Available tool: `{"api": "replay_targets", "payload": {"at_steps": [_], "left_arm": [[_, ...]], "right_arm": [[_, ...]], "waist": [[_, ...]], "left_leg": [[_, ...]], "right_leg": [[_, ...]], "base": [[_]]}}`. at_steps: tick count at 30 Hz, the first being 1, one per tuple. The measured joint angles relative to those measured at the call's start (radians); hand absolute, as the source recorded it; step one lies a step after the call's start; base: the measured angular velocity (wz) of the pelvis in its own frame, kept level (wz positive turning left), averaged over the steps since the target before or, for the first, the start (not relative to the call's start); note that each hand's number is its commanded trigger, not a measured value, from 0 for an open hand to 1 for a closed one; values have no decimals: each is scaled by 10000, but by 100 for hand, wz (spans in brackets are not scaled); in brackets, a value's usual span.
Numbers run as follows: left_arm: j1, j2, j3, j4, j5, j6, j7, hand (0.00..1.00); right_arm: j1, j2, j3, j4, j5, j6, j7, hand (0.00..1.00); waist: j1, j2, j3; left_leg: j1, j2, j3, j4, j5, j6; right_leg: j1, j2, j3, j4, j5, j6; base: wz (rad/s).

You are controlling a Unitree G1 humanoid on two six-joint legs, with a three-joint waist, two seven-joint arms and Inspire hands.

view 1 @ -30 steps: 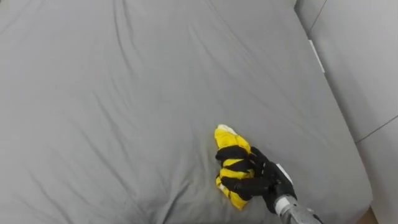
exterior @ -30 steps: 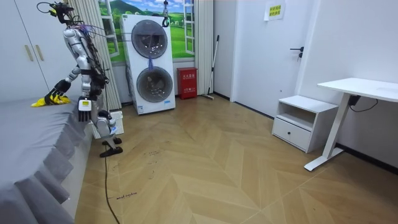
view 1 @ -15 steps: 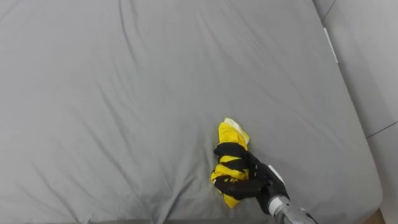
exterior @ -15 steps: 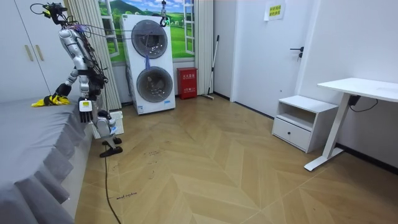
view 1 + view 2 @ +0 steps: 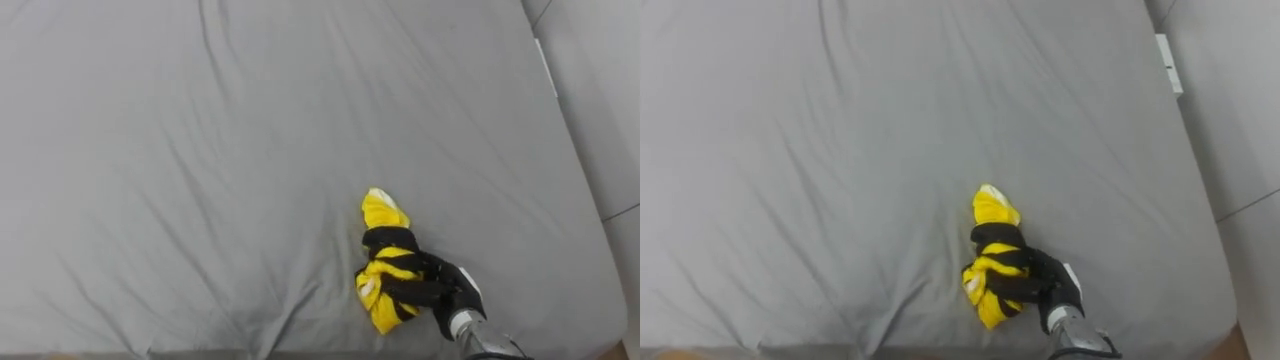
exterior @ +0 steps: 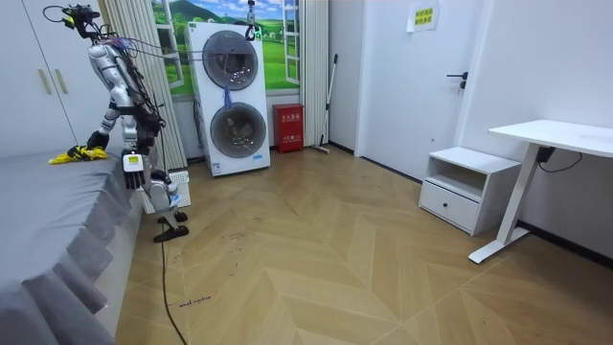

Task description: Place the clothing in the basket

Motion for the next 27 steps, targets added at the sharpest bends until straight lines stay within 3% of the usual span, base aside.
{"api": "replay_targets", "payload": {"at_steps": [8, 16, 22, 23, 27], "left_arm": [[-2, 67, 35, 3, 58, 25, -1, 0], [292, 61, 37, -163, 49, -24, 206, 0], [615, 71, 256, -299, 695, -124, 207, 0], [717, 78, 399, -395, 886, -132, 208, 0], [1010, 88, 859, -549, 1284, -148, 209, 0]], "right_arm": [[-12, -300, -53, 57, -12, 161, 67, 100], [917, -270, -215, -184, 75, 186, 66, 100], [1949, -283, -627, -1303, 156, 271, -17, 100], [2219, -285, -674, -1780, 168, 305, 6, 100], [2611, -292, -895, -3145, 229, 462, 56, 100]], "waist": [[72, 34, 0], [-69, 59, -18], [-395, 26, -31], [-418, -33, -76], [-729, -135, -102]], "left_leg": [[-42, -9, 13, -23, 1, 2], [683, -42, 128, -285, 31, 28], [1476, -103, 340, -453, 29, 31], [1655, -74, 552, -514, 28, 31], [2261, -65, 863, -600, 24, 30]], "right_leg": [[-34, 3, 2, -18, -8, 17], [584, -14, 156, -66, -46, 80], [1257, 31, 707, -186, -215, 192], [1337, 56, 885, -160, -214, 190], [1819, 81, 1214, -209, -214, 192]], "base": [[1], [-2], [-4], [-25], [-22]]}}
